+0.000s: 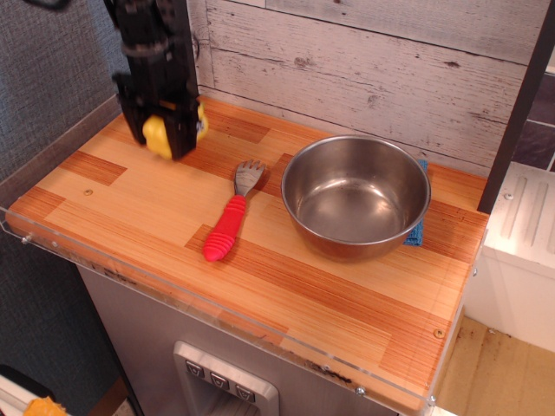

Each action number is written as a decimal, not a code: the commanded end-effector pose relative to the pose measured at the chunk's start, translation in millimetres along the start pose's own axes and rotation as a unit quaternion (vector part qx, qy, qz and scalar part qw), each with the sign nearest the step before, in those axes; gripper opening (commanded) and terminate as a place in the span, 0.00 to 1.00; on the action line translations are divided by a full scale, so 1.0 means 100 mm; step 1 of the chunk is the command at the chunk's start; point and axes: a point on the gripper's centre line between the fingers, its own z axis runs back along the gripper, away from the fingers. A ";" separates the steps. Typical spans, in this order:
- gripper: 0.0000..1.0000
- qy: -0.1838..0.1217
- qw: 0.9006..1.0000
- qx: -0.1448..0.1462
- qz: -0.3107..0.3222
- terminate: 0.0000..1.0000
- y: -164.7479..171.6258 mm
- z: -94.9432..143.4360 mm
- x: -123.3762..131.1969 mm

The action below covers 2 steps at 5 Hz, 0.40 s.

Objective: Take the yellow capsicum and place it inside the stainless steel pot

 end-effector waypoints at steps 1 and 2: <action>0.00 -0.078 0.992 -0.055 -0.085 0.00 -0.75 0.67 0.26; 0.00 -0.073 0.986 -0.059 -0.135 0.00 -1.26 0.69 0.29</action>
